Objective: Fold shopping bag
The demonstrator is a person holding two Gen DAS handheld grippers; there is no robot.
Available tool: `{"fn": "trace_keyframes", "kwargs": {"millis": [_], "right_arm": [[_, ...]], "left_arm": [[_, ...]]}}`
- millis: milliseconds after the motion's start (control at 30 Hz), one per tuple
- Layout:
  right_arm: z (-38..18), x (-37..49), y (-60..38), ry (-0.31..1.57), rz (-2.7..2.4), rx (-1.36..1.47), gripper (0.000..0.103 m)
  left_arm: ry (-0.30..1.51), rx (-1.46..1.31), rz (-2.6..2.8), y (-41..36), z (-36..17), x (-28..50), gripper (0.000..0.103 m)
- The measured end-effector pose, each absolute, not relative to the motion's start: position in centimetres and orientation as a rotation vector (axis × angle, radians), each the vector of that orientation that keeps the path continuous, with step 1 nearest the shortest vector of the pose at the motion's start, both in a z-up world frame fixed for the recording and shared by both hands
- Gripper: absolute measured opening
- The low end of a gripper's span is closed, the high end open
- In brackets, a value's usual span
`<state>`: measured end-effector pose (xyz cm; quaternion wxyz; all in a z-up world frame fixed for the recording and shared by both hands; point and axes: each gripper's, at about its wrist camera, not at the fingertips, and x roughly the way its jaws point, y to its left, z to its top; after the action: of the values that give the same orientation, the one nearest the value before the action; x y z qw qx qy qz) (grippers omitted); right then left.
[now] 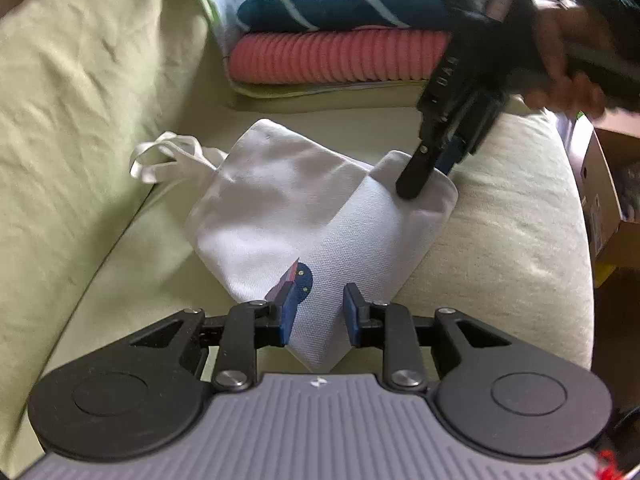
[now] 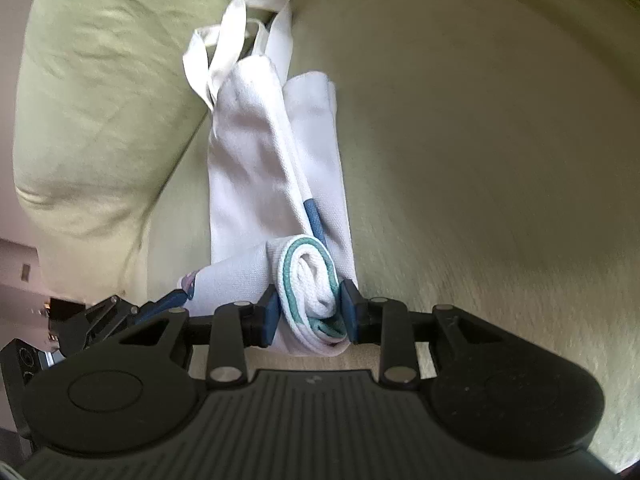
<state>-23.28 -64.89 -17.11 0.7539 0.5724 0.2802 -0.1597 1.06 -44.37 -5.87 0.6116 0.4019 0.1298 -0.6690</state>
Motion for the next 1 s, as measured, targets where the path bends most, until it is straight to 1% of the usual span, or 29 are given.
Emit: {"fn": "trace_keyframes", "kwargs": {"millis": [200, 733, 1000], "right_arm": [[-17.1, -23.7, -64.3, 0.575, -0.390, 1.245, 0.026], [-17.0, -23.6, -63.9, 0.546, -0.406, 1.205, 0.026], [-15.7, -23.5, -60.4, 0.485, -0.503, 0.975, 0.028]], "left_arm": [[0.373, 0.909, -1.499, -45.3, -6.6, 1.5, 0.032], [0.403, 0.875, -1.486, -45.4, -6.8, 1.5, 0.032], [0.425, 0.859, -1.482, -45.9, -7.2, 1.7, 0.032]]}}
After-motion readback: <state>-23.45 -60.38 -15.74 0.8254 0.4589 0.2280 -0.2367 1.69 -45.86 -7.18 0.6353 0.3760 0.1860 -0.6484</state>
